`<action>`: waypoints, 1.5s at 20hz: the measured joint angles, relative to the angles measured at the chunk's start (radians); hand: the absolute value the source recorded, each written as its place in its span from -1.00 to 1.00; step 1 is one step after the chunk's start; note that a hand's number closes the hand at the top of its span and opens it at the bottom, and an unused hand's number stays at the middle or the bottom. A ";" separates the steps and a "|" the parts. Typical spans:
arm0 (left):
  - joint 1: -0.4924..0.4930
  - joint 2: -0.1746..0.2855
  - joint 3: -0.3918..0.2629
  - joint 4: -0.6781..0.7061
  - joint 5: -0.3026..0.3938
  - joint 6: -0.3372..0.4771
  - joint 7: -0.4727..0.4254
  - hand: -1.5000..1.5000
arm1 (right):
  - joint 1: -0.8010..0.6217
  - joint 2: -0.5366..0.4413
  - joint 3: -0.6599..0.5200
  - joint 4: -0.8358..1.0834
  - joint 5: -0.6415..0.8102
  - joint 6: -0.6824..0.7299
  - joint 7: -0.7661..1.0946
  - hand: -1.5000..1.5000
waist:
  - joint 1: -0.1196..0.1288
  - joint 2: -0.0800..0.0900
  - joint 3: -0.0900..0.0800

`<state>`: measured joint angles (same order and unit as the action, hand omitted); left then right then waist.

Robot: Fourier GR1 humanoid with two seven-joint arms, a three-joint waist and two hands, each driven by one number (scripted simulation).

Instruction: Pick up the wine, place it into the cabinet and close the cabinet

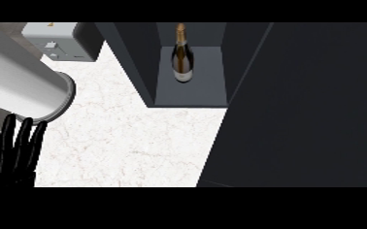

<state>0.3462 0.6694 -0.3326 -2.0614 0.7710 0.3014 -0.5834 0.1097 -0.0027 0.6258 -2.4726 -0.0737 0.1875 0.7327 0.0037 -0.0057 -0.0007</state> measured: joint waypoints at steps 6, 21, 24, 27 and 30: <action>0.030 0.050 0.113 0.007 0.055 -0.066 0.040 -1.00 | -0.030 -0.021 0.111 -0.002 0.068 -0.101 0.029 1.00 | -0.001 -0.002 -0.001; 0.020 0.088 0.254 0.060 0.145 -0.198 0.108 -1.00 | -0.247 -0.096 0.239 0.067 0.204 -0.410 -0.011 1.00 | 0.005 -0.003 -0.003; 0.000 0.083 0.264 0.076 0.161 -0.220 0.122 -1.00 | -0.322 -0.135 0.259 0.076 0.228 -0.481 0.001 1.00 | 0.007 -0.001 -0.003; -0.009 0.075 0.260 0.070 0.168 -0.230 0.138 -1.00 | -0.403 -0.165 0.273 0.090 0.218 -0.537 0.016 1.00 | 0.014 0.001 -0.003; -0.030 0.066 0.262 0.076 0.177 -0.232 0.156 -1.00 | -0.482 -0.185 0.276 0.108 0.179 -0.583 0.034 1.00 | 0.020 0.004 -0.003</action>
<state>0.3163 0.7358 -0.0709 -1.9857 0.9481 0.0691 -0.4277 -0.3723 -0.1877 0.9018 -2.3643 0.1052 -0.3950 0.7668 0.0236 -0.0016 -0.0041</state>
